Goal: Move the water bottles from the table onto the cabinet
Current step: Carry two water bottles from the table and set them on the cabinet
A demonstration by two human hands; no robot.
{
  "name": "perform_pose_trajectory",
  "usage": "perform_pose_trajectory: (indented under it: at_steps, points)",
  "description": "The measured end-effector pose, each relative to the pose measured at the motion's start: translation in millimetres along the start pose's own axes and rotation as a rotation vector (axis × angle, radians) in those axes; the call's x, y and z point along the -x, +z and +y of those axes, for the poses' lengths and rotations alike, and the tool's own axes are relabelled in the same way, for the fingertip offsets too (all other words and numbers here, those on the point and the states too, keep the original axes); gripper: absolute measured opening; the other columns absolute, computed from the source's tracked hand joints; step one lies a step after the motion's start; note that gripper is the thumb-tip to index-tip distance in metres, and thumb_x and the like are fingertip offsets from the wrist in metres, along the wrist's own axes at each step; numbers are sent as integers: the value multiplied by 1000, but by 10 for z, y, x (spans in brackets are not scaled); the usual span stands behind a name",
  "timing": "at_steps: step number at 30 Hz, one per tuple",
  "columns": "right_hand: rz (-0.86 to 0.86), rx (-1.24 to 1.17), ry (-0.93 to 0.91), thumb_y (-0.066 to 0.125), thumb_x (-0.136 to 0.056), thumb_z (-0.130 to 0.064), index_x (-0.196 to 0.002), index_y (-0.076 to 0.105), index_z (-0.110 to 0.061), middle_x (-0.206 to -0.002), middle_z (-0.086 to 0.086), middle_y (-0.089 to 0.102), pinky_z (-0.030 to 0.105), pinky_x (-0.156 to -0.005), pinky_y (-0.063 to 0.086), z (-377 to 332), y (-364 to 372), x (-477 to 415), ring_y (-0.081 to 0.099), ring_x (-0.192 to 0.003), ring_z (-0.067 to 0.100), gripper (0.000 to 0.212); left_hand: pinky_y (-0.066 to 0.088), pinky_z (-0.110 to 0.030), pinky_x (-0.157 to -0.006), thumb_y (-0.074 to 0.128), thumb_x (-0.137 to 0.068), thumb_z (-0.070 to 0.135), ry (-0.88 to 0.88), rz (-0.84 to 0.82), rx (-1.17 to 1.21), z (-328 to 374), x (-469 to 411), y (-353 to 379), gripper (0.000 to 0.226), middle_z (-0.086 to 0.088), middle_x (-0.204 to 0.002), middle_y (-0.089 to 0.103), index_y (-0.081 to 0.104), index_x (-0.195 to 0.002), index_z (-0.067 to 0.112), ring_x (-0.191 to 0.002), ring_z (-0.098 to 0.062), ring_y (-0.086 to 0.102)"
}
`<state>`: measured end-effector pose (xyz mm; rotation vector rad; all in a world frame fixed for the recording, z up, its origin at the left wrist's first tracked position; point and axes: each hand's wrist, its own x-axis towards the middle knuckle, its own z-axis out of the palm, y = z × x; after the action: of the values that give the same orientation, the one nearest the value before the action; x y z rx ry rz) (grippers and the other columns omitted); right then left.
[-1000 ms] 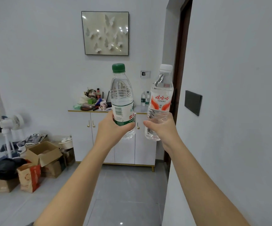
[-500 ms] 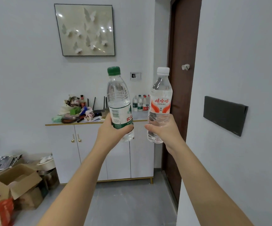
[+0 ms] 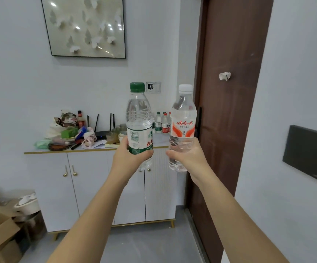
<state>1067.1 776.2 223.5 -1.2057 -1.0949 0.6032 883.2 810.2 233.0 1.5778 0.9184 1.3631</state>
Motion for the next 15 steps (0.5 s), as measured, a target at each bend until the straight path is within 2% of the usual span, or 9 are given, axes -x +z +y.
perform_pose_trajectory:
  at_steps: [5,8,13,15]
  points:
    - [-24,-51,9,87,-65,-8,-126,49,-20,-112,-1,69,37,-92,55,303,139,-790,68,-102,14,73,49,-20,-73,84,-68,13,31,28,-31,-308,-759,183,51,10,-106,66,54,-102,37,-96,-4,63]
    - [-26,-40,1,87,-67,-7,-128,49,-20,-111,-3,68,36,-94,53,384,211,-1297,67,-102,12,73,48,-21,-74,84,-68,16,29,40,-45,-444,-1235,279,52,10,-106,66,55,-106,36,-97,-5,63]
    - [-61,-73,-13,83,-71,-3,-128,49,-20,-108,-8,67,25,-85,52,597,264,-2000,65,-97,4,69,49,-20,-72,83,-69,16,22,88,-32,-738,-1854,385,51,14,-101,67,56,-107,33,-94,-2,63]
    - [-64,-83,-3,83,-71,-3,-129,50,-20,-110,-7,68,25,-85,53,728,288,-2238,66,-98,6,69,49,-21,-73,83,-69,15,7,93,-39,-879,-2068,419,53,13,-102,67,56,-112,30,-94,-2,63]
